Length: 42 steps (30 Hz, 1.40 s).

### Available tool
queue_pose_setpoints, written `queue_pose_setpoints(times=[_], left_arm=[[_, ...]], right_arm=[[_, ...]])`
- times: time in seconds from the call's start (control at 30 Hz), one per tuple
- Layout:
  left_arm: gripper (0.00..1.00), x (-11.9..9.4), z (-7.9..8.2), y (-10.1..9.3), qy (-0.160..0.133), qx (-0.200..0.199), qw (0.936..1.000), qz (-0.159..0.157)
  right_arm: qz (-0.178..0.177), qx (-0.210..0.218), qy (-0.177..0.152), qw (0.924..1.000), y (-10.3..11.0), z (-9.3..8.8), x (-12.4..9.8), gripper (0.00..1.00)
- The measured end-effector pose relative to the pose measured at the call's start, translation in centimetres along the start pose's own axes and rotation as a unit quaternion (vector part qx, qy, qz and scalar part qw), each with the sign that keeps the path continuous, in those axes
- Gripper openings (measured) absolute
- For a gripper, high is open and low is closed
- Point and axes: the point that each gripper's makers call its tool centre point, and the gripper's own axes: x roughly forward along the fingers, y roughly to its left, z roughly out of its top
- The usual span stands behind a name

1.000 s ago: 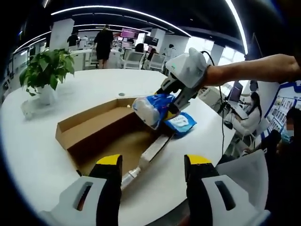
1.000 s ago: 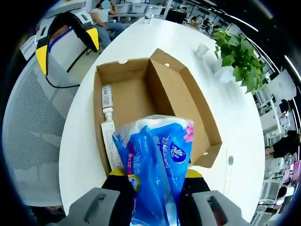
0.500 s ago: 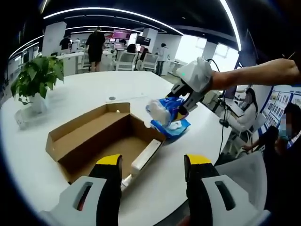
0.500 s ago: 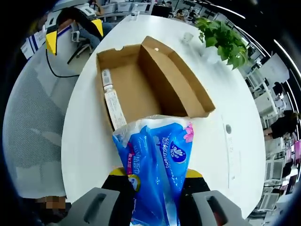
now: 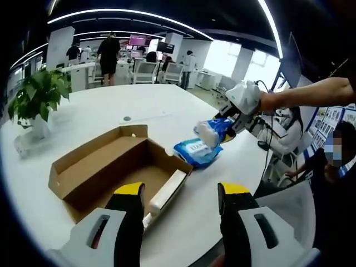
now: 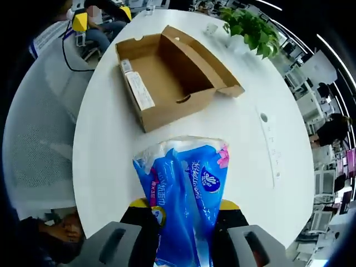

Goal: Operate the shoe box by opening the lid, removing the specified soft item, and placing it in the target area until the item is outside and the box remains undamaged.

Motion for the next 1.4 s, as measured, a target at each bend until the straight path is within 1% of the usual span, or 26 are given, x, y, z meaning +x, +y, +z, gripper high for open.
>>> queue_pose_setpoints(times=[0.27, 0.6, 0.73, 1.07, 1.3, 1.4], left_arm=[[0.54, 0.3, 0.0, -0.2, 0.002, 0.0, 1.0, 0.002], [0.54, 0.4, -0.2, -0.1, 0.004, -0.008, 0.9999, 0.01], [0.54, 0.4, -0.3, -0.1, 0.005, -0.011, 0.9998, 0.014], [0.53, 0.7, -0.6, 0.0, 0.015, -0.014, 0.9995, 0.022], [0.53, 0.9, -0.9, 0.2, 0.011, -0.016, 0.9994, 0.027], [0.53, 1.2, -1.1, 0.4, 0.016, -0.014, 0.9992, 0.034]], right_arm=[[-0.005, 0.015, 0.01, 0.9998, 0.2, -3.3, -0.5, 0.31], [0.0, 0.03, 0.024, 0.9993, 0.3, -6.7, -0.6, 0.32], [0.001, 0.032, 0.029, 0.9991, 0.2, -7.6, -0.5, 0.32], [0.0, 0.038, 0.03, 0.9988, -0.4, -9.3, -0.4, 0.32], [0.005, 0.038, 0.04, 0.9985, -0.9, -11.4, 0.2, 0.32], [0.008, 0.04, 0.044, 0.9982, -1.0, -12.3, 0.4, 0.32]])
